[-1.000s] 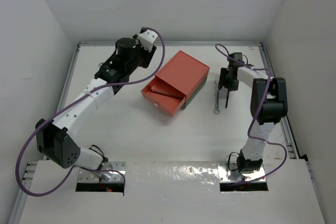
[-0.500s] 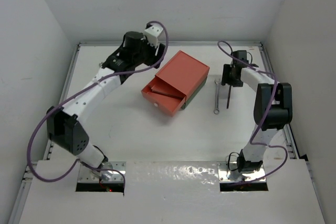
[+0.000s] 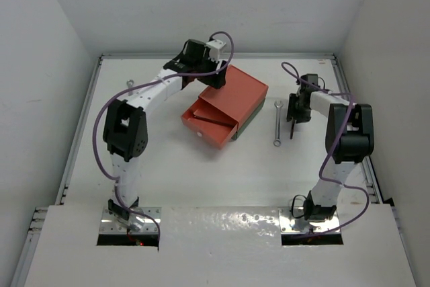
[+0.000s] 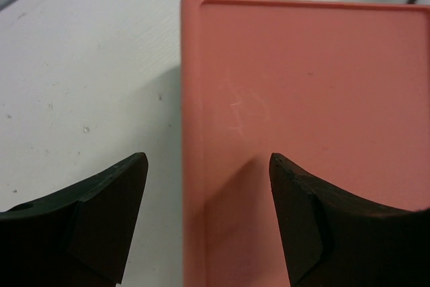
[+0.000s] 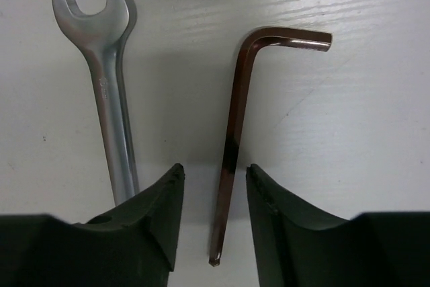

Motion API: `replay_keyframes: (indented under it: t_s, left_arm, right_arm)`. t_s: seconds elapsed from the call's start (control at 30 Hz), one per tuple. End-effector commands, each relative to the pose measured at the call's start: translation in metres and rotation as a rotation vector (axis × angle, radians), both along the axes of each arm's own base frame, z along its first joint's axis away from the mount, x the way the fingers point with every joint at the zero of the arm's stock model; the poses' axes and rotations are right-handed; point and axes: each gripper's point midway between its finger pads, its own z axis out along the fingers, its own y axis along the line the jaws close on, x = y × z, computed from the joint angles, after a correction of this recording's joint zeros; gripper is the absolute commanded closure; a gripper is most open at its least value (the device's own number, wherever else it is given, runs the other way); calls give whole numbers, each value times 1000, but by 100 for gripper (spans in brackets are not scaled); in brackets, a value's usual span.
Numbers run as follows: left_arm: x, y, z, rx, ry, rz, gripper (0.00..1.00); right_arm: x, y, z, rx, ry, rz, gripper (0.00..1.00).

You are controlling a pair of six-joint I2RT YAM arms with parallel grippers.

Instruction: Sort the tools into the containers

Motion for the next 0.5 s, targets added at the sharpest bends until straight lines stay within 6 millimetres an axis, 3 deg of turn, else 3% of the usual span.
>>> replay_keyframes:
  t_s: [0.0,0.17,0.23,0.33,0.47]
  left_arm:
    - [24,9,18,-3,-68,45,32]
    - [12,5,2,-21,-39,5,32]
    - [6,7,-7,-28,-12,6,32]
    - [-1,8,-20,-33,26,15,35]
    - [-4,9,-30,-36,58,34,38]
  right_arm:
    - [4,4,-3,13,-16,15,61]
    - [-4,3,-10,14,2,12,87]
    - [-4,10,-12,58,-1,30,88]
    - [-7,15,-16,96,5,69,100]
    - [-8,8,-5,45,-15,100,100]
